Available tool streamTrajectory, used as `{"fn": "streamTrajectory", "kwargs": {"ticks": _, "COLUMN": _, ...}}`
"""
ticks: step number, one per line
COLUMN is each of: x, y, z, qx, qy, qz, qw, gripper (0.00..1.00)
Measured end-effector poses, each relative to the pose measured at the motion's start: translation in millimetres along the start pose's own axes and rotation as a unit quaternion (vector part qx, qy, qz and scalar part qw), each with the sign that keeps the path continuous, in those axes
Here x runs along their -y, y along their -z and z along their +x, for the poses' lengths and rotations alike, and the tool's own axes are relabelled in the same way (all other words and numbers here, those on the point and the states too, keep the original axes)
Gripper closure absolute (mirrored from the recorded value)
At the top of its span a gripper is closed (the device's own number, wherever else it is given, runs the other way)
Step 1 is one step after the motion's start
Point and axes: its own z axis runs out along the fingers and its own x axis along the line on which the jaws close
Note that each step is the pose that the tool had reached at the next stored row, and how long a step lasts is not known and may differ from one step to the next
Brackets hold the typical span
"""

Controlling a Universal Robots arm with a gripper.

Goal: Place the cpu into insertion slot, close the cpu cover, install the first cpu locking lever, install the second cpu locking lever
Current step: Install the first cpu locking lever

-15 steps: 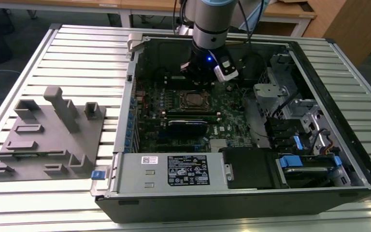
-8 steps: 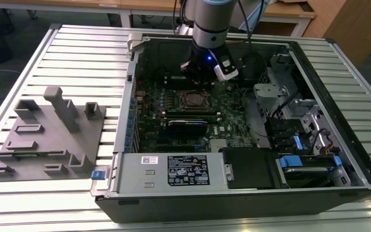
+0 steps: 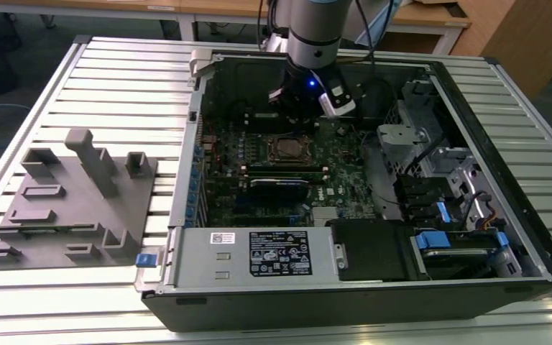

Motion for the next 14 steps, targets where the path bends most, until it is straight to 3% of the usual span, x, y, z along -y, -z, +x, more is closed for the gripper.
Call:
{"fn": "streamTrajectory", "kwargs": {"ticks": 6, "x": -0.2, "y": 0.3, "z": 0.0, "qx": 0.0002, "qy": -0.002, "qz": 0.0, "qw": 1.0, "gripper": 0.9}}
{"fn": "streamTrajectory", "kwargs": {"ticks": 14, "x": -0.4, "y": 0.3, "z": 0.1, "qx": 0.0033, "qy": -0.027, "qz": 0.0008, "qw": 0.9996, "gripper": 0.9}}
